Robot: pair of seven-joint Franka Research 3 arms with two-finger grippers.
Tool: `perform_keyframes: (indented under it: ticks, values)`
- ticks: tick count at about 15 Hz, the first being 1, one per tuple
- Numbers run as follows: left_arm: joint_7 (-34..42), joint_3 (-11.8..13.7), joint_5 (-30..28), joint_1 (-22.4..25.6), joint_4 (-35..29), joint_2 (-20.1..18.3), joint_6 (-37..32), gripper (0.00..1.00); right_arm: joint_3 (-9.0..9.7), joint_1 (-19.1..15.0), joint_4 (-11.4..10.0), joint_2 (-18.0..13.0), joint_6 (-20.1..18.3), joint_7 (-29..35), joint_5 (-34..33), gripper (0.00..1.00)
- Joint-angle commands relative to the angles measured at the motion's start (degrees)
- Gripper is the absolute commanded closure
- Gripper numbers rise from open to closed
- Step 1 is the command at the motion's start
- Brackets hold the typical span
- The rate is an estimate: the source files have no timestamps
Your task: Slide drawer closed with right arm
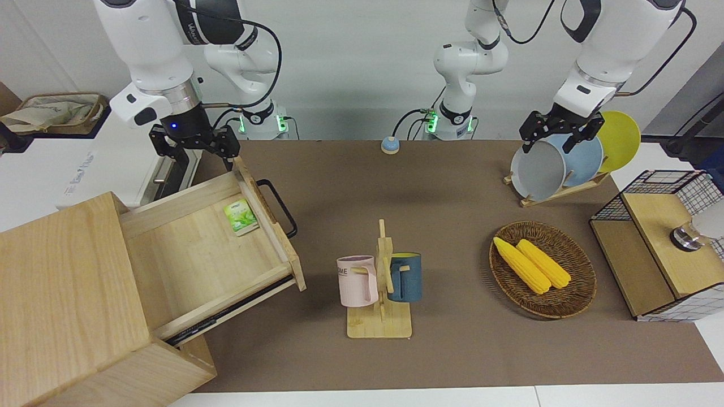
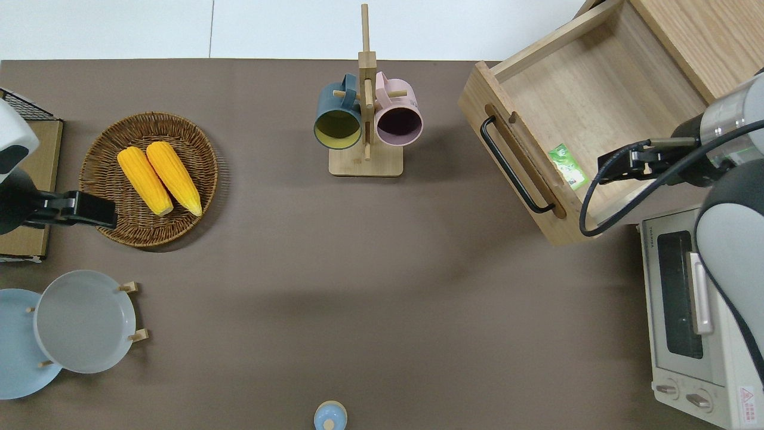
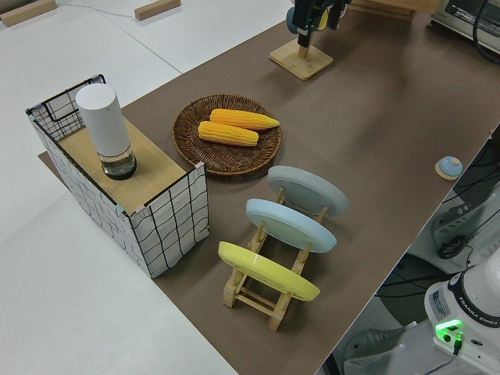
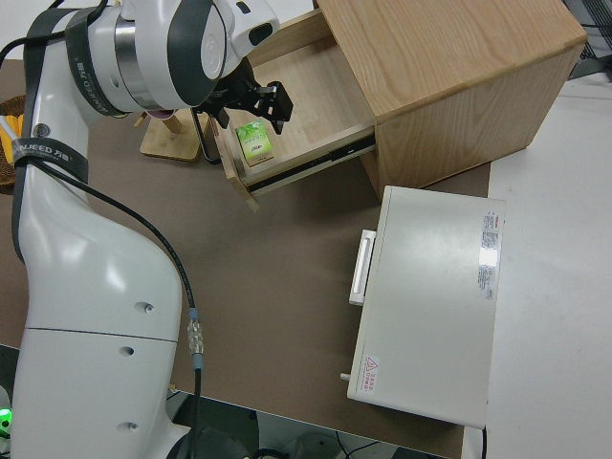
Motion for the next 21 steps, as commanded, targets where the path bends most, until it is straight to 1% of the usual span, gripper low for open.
perform_keyframes:
  ticks: [1,5,7,8,10,12,13,16,21]
  values:
    - [0.56,-0.37,0.98,0.22,1.49,0.65,-1.13,0.01,0.49,-1.47,-0.80,-0.16,1.21,-0.75,1.20,0.013]
    - [0.56,-0.37,0.98,0.22,1.49,0.65,-1.13,0.01,0.31,-1.39,-0.80,-0.16,1.12,-1.10,0.94,0.013]
    - [0.56,-0.37,0.98,0.22,1.49,0.65,-1.13,0.01,-0.39,-0.60,-0.72,-0.25,1.03,-1.36,0.94,0.013]
    - [0.56,-0.37,0.98,0.22,1.49,0.65,-1.13,0.01,-1.09,-0.34,-0.72,-0.25,0.95,-1.54,0.94,0.013]
    - [0.55,-0.37,0.98,0.22,1.40,0.65,-1.13,0.01,-3.02,1.50,-0.72,-0.34,0.95,-1.54,0.94,0.013]
    - [0.56,-0.37,0.98,0.22,1.49,0.65,-1.13,0.01,-5.83,3.96,-0.63,-0.34,0.86,-1.62,1.02,0.013]
    - [0.56,-0.37,0.98,0.22,1.49,0.65,-1.13,0.01,-6.80,4.67,-0.63,-0.34,0.86,-1.62,1.02,0.013]
    - [0.56,-0.37,0.98,0.22,1.49,0.65,-1.13,0.01,-6.90,4.76,-0.63,-0.25,0.77,-1.62,1.11,0.015]
    - [0.56,-0.37,0.98,0.22,1.40,0.65,-1.13,0.01,-6.37,3.88,-0.54,-0.43,0.68,-1.71,2.08,0.017]
